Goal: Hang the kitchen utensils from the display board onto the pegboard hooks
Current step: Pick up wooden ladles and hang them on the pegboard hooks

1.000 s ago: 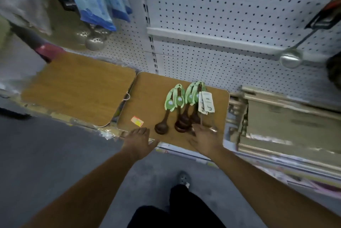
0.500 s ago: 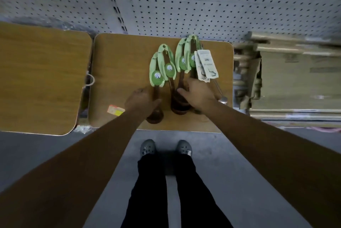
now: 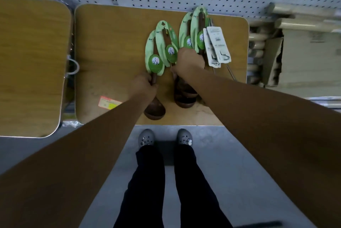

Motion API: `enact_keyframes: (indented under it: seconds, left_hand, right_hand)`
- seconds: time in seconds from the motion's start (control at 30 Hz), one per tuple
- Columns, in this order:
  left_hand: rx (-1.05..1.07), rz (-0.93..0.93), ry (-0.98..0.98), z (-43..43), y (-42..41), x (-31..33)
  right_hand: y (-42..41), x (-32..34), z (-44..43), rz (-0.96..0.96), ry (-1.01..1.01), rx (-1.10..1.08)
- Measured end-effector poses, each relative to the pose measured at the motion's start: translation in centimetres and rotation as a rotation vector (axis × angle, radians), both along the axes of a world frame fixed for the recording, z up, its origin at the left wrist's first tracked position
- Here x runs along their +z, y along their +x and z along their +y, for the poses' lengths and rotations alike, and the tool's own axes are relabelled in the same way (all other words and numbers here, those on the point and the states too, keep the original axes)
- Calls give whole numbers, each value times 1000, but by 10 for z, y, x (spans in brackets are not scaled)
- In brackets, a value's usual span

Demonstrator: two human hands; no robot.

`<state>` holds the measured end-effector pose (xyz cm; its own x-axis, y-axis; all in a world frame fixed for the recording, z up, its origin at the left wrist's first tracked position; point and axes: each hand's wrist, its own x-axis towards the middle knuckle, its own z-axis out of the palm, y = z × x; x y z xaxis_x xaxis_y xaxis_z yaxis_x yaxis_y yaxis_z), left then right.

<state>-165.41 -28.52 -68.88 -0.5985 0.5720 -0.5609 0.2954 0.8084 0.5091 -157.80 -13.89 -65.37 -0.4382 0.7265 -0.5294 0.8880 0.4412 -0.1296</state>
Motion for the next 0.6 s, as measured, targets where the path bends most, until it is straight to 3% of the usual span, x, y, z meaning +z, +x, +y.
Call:
enact_keyframes:
  seconds: [0.13, 0.6]
  left_hand:
    - [88, -89, -14, -9, -21, 6]
    - [477, -257, 264, -95, -71, 36]
  right_hand:
    - [-14, 3, -5, -20, -88, -119]
    - [-46, 19, -58, 484, -474, -530]
